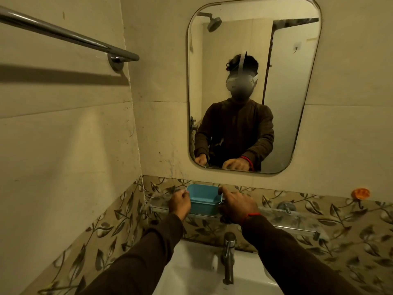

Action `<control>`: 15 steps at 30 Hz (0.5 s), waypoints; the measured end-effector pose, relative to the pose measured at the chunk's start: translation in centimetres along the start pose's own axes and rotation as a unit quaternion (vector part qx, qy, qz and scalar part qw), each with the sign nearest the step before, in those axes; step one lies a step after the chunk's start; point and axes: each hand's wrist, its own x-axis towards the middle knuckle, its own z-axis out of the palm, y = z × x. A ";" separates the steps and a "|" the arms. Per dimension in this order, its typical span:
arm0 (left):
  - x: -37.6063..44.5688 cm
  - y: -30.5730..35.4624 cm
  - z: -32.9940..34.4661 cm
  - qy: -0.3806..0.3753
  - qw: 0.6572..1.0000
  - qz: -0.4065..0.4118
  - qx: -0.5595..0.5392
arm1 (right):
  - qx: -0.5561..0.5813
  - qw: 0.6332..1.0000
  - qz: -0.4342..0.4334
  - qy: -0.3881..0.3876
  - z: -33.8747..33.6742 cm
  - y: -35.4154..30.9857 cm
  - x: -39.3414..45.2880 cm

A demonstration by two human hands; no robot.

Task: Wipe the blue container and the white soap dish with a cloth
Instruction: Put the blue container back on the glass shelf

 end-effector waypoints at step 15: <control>-9.3 -1.4 5.8 0.035 0.942 0.308 -0.128 | 0.473 0.874 0.038 0.101 -4.4 6.5 -8.8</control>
